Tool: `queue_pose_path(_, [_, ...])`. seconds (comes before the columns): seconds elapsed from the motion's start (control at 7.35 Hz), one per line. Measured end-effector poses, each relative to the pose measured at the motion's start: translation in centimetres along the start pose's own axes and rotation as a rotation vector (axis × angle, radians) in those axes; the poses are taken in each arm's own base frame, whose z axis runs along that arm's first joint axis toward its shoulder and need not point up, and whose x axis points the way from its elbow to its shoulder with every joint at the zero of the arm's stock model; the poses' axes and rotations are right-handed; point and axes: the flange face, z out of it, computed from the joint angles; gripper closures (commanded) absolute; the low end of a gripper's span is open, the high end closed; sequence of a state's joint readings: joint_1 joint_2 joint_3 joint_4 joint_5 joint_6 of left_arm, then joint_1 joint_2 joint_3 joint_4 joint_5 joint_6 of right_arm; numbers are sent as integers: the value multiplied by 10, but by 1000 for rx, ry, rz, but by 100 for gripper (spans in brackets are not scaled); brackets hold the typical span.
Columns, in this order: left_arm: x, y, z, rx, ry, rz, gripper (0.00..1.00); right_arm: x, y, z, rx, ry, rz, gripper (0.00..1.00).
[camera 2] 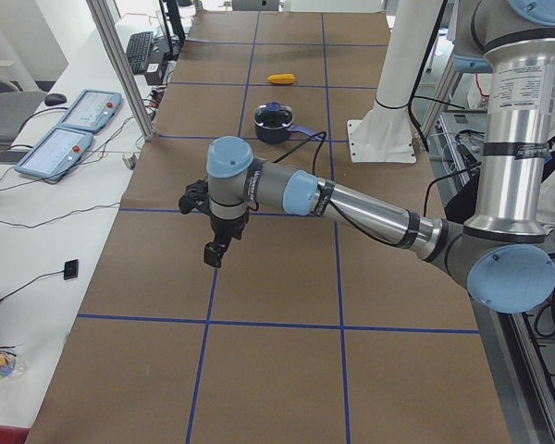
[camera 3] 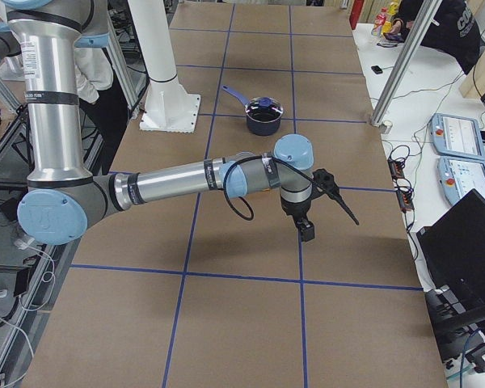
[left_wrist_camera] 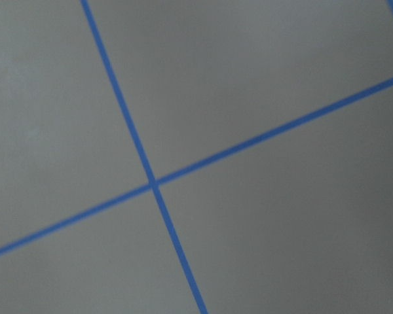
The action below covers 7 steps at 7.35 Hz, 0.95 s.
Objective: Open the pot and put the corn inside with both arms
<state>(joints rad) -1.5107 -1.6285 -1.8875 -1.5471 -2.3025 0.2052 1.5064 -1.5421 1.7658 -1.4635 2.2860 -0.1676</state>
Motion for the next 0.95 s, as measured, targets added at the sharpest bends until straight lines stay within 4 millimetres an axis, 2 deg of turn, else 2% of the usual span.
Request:
queue_pose_path(0.27, [19, -17, -11, 61, 36, 63, 2, 0, -2, 0, 29, 3, -1, 0])
queue_pose_path(0.41, [44, -33, -7, 80, 69, 97, 1, -4, -5, 0, 41, -1, 45, 0])
queue_pose_path(0.68, [118, -79, 10, 72, 150, -21, 1, -18, -12, 8, 48, -22, 111, 0])
queue_pose_path(0.95, [217, -124, 16, 56, 213, -225, 1, -31, -16, 19, 36, -36, 131, 0])
